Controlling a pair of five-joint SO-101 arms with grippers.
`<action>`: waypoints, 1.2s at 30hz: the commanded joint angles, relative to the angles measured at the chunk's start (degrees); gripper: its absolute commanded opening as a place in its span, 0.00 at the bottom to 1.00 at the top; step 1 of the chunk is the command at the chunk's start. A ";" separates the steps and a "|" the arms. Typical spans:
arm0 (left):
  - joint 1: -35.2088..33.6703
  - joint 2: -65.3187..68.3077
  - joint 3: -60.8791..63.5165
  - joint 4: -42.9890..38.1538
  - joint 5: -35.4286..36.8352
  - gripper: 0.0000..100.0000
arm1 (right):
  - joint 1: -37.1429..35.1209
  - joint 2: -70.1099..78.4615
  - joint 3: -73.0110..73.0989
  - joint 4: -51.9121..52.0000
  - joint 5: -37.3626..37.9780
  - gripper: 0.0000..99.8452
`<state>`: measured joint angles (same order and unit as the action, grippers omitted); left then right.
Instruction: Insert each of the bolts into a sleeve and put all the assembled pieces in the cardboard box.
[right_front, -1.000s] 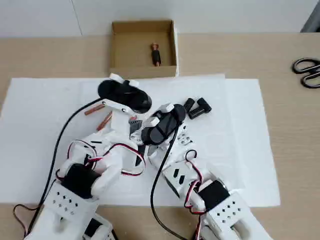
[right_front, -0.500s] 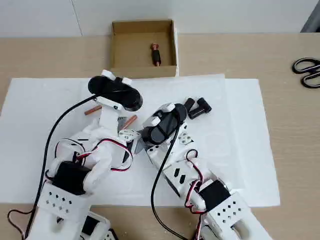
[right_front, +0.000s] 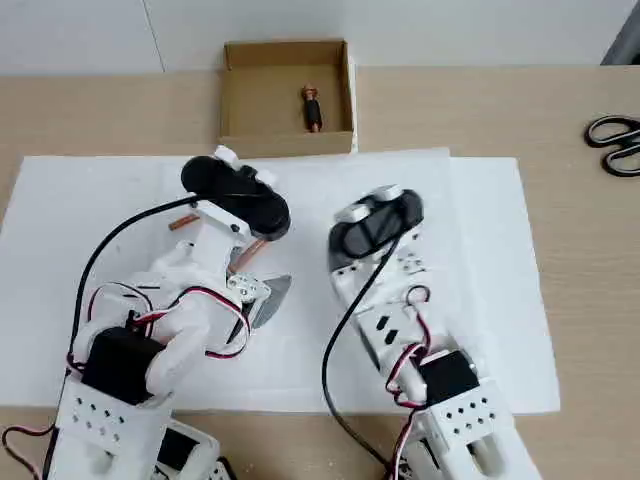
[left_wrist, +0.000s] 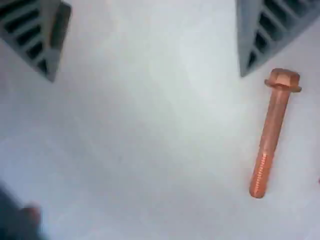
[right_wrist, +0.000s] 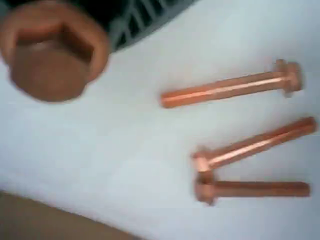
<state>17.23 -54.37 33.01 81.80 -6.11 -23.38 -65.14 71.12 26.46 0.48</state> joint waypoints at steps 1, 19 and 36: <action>-3.52 -0.70 -2.33 0.00 -1.23 0.22 | 5.32 0.66 -8.09 1.98 0.35 0.00; -27.16 -0.70 -2.24 -1.05 -1.05 0.22 | 7.87 55.52 -63.30 7.16 1.93 0.00; -32.97 -0.70 -1.54 2.29 -1.05 0.22 | 5.41 107.21 -103.47 -20.70 2.29 0.00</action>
<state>-15.56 -54.37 33.01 83.91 -6.99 -17.85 38.77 -24.18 8.26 2.07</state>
